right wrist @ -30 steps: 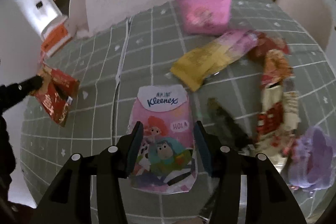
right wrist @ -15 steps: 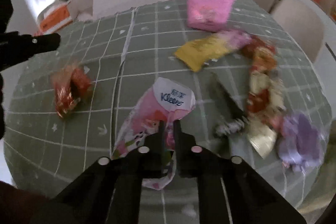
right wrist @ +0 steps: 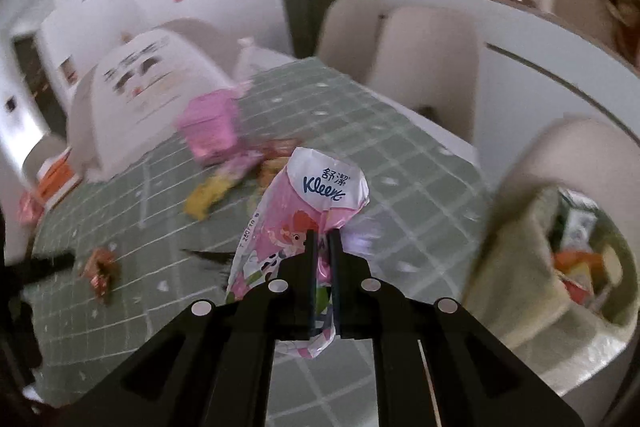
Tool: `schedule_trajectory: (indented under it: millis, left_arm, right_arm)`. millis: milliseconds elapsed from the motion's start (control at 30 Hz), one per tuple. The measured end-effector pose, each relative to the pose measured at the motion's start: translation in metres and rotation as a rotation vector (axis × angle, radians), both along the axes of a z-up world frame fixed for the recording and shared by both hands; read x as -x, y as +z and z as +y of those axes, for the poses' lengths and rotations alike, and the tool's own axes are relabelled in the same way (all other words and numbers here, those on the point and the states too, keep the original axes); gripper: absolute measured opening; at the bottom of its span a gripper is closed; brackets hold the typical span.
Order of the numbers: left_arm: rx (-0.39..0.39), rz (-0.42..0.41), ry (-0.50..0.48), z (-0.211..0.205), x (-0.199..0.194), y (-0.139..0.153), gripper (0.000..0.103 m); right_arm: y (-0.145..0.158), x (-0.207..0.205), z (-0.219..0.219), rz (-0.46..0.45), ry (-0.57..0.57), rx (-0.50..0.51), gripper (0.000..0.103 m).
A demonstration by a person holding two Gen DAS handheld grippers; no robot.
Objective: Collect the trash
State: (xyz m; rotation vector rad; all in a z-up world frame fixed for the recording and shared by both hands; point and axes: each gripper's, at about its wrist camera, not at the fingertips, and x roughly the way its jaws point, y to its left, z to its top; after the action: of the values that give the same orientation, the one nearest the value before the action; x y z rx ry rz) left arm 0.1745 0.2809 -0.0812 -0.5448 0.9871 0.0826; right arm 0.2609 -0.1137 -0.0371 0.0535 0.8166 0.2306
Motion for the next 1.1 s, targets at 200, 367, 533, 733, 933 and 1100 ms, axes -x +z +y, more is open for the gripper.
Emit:
schedule_trajectory:
  millis: [200,367,533,733,933,1100]
  left_arm:
    - [0.054,0.056,0.188,0.007,0.001,-0.028,0.043]
    - [0.007,0.041,0.17,-0.011,-0.025,-0.033,0.046]
    - [-0.054,0.032,0.131,-0.026,-0.049,-0.033,0.033]
    - [-0.05,-0.029,0.036,-0.048,-0.056,-0.014,0.021]
    - [-0.022,-0.11,-0.057,-0.087,-0.066,0.024,0.014]
    - [-0.024,-0.199,-0.171,-0.139,-0.081,0.056,0.014]
  right_arm:
    - [-0.004,0.011,-0.036,0.021,-0.073,-0.003,0.008]
    - [-0.003,0.02,-0.042,0.022,-0.07,0.02,0.008]
    - [-0.002,0.028,-0.043,0.031,-0.045,0.036,0.008]
    - [0.003,0.032,-0.046,0.012,-0.014,0.052,0.008]
    - [0.021,0.028,-0.059,-0.035,-0.003,0.033,0.008]
    - [0.035,0.025,-0.075,-0.071,0.002,0.025,0.008]
